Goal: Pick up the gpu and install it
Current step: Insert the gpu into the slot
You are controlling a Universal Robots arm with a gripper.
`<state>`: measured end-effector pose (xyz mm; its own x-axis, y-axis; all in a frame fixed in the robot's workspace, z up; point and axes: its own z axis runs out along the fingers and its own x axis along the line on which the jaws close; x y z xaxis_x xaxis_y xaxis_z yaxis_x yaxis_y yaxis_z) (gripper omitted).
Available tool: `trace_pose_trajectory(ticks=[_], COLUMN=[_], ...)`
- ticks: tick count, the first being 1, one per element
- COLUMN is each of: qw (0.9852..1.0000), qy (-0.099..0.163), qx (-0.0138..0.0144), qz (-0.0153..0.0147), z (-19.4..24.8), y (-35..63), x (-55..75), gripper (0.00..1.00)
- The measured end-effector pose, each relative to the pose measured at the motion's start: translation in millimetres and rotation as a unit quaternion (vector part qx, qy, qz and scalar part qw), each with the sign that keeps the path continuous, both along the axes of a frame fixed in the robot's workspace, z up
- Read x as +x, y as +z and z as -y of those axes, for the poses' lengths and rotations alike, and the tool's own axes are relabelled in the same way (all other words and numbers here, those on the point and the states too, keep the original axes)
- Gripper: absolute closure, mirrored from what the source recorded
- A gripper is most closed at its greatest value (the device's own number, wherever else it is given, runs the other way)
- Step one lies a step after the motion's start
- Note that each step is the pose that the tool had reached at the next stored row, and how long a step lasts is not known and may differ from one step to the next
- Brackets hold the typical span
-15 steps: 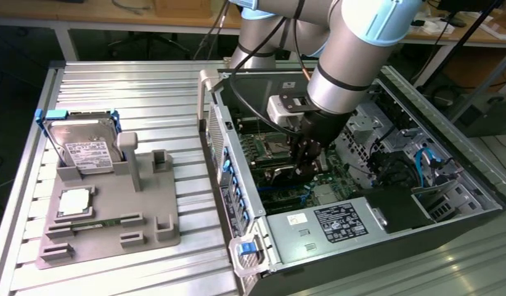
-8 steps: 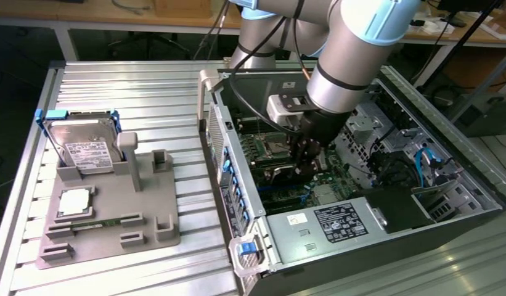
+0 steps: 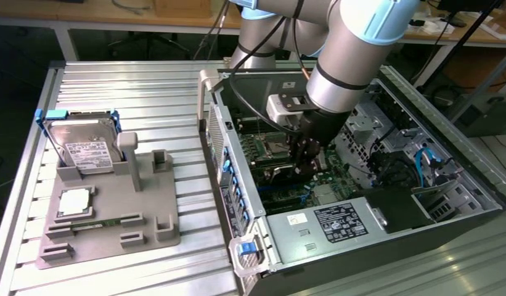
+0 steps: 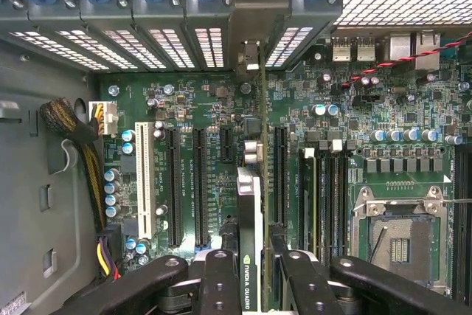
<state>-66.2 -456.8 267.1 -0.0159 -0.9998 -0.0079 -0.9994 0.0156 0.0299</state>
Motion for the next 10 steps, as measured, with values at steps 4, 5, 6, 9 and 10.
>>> trace_pose_trajectory(ticks=[4,5,6,9,10], qw=[1.0000,1.0000,1.0000,1.0000,1.0000], qy=[0.000,0.000,0.000,0.000,0.000], qx=[0.0000,0.0000,0.0000,-0.0001,0.0001], qz=[0.0000,0.0000,0.0000,-0.0001,0.0000], z=[-0.5,-1.4,-1.6,-1.6,-1.6], y=[-0.2,-0.3,-0.3,-0.5,-1.0], x=[0.0,-0.2,-0.1,-0.1,-0.3], gripper=[0.73,0.73,0.73,0.73,0.73])
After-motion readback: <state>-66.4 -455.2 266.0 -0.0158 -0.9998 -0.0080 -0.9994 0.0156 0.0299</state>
